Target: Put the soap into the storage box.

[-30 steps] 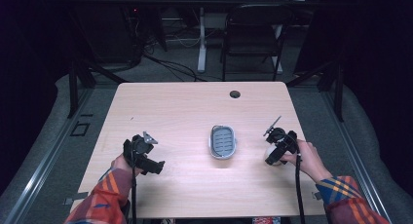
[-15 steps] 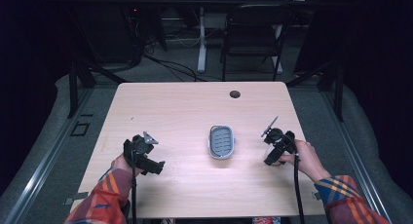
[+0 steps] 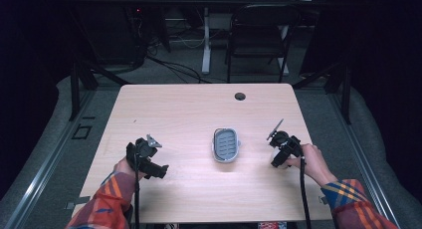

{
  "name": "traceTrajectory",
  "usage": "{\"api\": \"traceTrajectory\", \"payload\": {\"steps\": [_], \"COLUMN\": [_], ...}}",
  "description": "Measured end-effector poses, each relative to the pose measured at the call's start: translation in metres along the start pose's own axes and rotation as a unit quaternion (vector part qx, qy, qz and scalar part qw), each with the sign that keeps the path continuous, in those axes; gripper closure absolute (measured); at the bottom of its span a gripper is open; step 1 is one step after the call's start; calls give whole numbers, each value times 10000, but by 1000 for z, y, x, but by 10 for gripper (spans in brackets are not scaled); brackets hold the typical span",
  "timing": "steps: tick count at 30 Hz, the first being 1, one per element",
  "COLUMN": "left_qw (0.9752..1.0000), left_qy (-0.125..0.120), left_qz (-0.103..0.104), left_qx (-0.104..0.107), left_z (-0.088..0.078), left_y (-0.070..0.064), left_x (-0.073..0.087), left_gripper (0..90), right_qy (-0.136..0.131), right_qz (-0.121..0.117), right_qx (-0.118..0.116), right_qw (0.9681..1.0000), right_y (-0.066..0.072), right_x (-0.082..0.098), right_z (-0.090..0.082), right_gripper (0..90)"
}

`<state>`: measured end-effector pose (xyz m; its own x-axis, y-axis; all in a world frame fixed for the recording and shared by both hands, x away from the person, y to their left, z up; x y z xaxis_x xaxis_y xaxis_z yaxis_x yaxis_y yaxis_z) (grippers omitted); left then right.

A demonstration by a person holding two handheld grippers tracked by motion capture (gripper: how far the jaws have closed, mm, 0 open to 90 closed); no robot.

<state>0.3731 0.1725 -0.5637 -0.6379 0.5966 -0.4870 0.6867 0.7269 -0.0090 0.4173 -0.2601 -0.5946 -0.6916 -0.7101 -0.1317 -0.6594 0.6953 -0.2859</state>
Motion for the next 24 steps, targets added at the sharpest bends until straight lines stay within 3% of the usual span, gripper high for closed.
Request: {"api": "traceTrajectory", "payload": {"steps": [11,13,16,17,18,24], "left_qw": [10000,10000,10000,10000,10000,10000], "left_qy": [1,1,2,-1,-4,-2], "left_qz": [13,16,24,24,26,27], "left_qx": [-1,-2,3,6,4,7], "left_z": [0,-1,-1,-1,-1,-1], "left_y": [0,0,0,-1,-1,-1], "left_x": [0,0,0,0,0,0], "left_gripper": [7,7,7,7,7,7], "right_qy": [40,-31,56,-77,15,37], "right_qz": [-54,29,-70,66,-45,-92], "right_qx": [2,-26,24,1,3,33], "right_qw": [10000,10000,10000,9999,10000,9999], "right_y": [0,1,-2,0,-1,-1], "right_x": [1,0,1,1,1,1], "right_z": [-1,0,-3,-2,-5,-7], "right_gripper": [235,235,236,237,237,239]}}
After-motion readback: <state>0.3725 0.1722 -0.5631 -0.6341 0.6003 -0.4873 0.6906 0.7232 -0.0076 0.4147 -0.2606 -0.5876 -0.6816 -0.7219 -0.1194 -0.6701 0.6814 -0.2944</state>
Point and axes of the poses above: each handheld gripper's, and its own axes: z roughly forward along the jaws, x roughly out of its underside, y roughly to its left, the point moved 6 cm from there along z, roughly forward along the jaws, and after that the axes turned 10 degrees about x, right-handed, at the moved point
